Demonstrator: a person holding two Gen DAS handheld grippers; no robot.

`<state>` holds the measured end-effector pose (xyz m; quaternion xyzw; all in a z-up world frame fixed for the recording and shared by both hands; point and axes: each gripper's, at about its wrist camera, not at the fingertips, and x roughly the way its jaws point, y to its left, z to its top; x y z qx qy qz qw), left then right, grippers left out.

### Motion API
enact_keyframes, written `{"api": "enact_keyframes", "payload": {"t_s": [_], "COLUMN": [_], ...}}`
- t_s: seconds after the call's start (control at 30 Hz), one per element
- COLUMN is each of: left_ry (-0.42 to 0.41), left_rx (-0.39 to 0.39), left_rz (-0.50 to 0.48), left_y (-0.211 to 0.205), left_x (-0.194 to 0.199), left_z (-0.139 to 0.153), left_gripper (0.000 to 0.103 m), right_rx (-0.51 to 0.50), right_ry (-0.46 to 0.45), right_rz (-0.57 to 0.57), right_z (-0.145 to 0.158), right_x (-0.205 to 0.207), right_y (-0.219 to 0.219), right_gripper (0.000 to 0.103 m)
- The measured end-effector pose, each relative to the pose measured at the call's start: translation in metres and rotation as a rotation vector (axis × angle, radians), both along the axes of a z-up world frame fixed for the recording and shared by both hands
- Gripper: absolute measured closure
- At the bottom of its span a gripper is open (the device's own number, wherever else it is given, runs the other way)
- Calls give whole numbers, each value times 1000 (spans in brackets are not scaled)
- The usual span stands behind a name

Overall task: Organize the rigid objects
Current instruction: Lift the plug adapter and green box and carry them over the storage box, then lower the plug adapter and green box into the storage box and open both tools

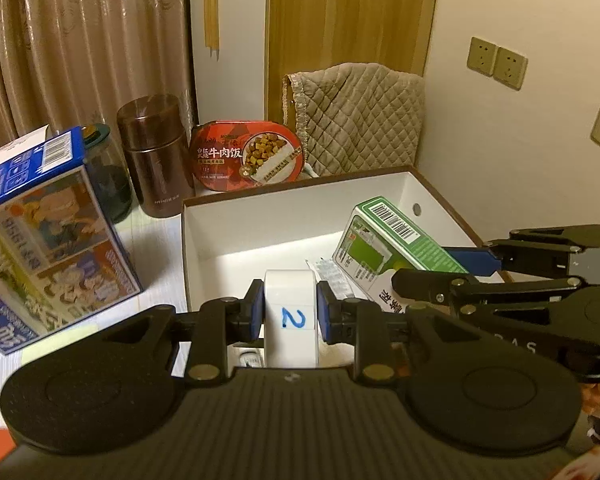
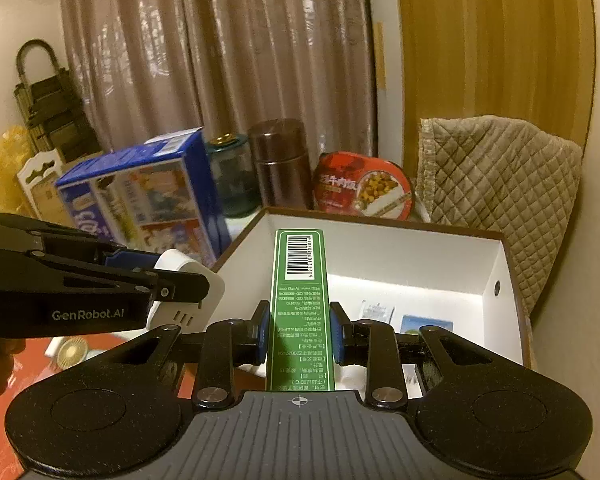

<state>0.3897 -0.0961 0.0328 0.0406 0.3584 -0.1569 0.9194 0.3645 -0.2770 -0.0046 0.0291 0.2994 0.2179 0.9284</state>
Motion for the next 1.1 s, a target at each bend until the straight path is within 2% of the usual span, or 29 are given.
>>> {"api": "enact_keyframes", "payload": {"t_s": [0.33,0.7,0.93,1.1], "left_ry": [91,198,223,207], "left_rx": [43,82,97,83], "left_rz": [13,11,1,-4], "left_y": [-8,-11,-16,-17], "left_x": [72,140,158,163], "left_z": [-35,-81,-99,-102], "left_gripper": [80,80,80,80], "right_rx": [16,20,20,23], "right_ry": [72,205,230,234], "right_rz": [-38,-78,-91,-95], "right_z": [-24,-66,-78,-84], "right_x": [70,136,157,164], "right_y": [-5,2,8,11], "right_gripper": [77,77,77,77]}}
